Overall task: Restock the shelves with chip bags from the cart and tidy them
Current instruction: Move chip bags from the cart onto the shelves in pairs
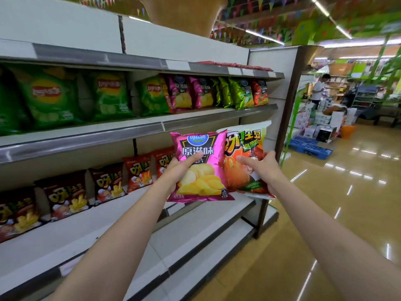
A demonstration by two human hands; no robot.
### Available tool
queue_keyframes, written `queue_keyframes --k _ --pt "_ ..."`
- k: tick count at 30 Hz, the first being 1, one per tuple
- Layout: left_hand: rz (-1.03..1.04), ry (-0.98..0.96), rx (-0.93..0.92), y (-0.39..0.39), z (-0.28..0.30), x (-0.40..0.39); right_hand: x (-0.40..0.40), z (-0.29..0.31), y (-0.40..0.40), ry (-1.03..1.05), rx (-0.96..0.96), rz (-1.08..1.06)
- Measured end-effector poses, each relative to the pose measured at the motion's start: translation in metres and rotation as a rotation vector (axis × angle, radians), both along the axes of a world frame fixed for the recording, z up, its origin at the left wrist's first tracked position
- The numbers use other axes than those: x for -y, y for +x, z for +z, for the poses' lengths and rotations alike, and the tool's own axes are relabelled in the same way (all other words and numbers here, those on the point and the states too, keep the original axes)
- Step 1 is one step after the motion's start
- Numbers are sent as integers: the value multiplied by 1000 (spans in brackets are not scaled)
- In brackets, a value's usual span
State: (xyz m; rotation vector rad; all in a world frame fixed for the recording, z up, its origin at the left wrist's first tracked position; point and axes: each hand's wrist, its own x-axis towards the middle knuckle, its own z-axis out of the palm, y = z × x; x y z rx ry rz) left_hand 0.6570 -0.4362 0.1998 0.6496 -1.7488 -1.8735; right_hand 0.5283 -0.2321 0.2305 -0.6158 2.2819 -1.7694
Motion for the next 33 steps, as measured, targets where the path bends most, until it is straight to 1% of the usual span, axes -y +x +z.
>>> queue_keyframes --k 3,5,9,13,16,22,25,29,33 --pt "19 16 50 -38 -13 9 -13 2 -25 1 -15 11" --pt "15 17 85 -52 -10 6 -18 4 -40 -10 -4 15" --pt "9 53 54 -69 5 -5 -19 10 -66 -54 0 32" --pt "13 67 -24 -88 15 -4 -8 14 -93 -97 6 66" --pt "-5 51 -60 -110 18 8 3 14 -118 -108 -1 77" --pt "6 5 -73 -169 30 37 28 26 -181 -127 -47 87" --pt "24 -27 -93 -199 44 53 50 38 -215 -154 -33 97" --pt "54 -77 -117 -230 71 79 83 55 -257 -163 -71 93" --pt "82 -108 -111 -254 91 107 113 69 -289 -193 -55 121"
